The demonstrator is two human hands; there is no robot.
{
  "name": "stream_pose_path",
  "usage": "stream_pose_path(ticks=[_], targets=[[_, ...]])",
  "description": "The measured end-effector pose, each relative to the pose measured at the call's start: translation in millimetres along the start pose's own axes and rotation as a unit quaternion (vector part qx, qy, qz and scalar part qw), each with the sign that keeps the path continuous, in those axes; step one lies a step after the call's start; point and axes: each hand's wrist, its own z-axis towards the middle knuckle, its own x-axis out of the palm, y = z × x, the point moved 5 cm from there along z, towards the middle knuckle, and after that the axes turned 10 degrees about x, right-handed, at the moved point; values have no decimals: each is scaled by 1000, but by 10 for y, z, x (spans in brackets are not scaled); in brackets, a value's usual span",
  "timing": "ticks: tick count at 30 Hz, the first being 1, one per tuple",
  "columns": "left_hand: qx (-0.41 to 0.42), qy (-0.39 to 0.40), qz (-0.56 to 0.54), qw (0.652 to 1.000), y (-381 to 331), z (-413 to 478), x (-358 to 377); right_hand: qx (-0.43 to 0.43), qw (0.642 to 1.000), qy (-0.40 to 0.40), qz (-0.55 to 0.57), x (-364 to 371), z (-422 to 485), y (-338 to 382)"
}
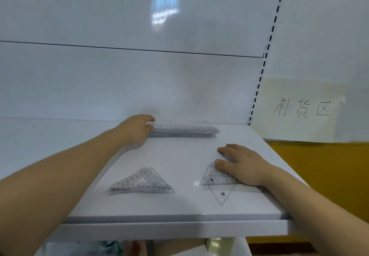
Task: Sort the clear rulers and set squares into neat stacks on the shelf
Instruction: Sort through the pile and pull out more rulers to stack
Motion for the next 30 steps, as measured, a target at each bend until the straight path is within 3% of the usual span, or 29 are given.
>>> stream_pose_path(ticks=[4,14,18,23,30], targets=[[-5,34,-16,999,-2,76,49,1,1000,-4,-1,16,21,-9],[11,31,17,999,56,175,105,3,1000,5,-12,9,31,7],[8,22,-29,999,57,78,72,8,1000,26,-1,-17,40,7],[10,17,-8,1000,13,-224,-51,24,997,68,5,-151,93,40],[-28,50,37,998,70,-912,-182,-52,995,28,-81,-336,289,735]])
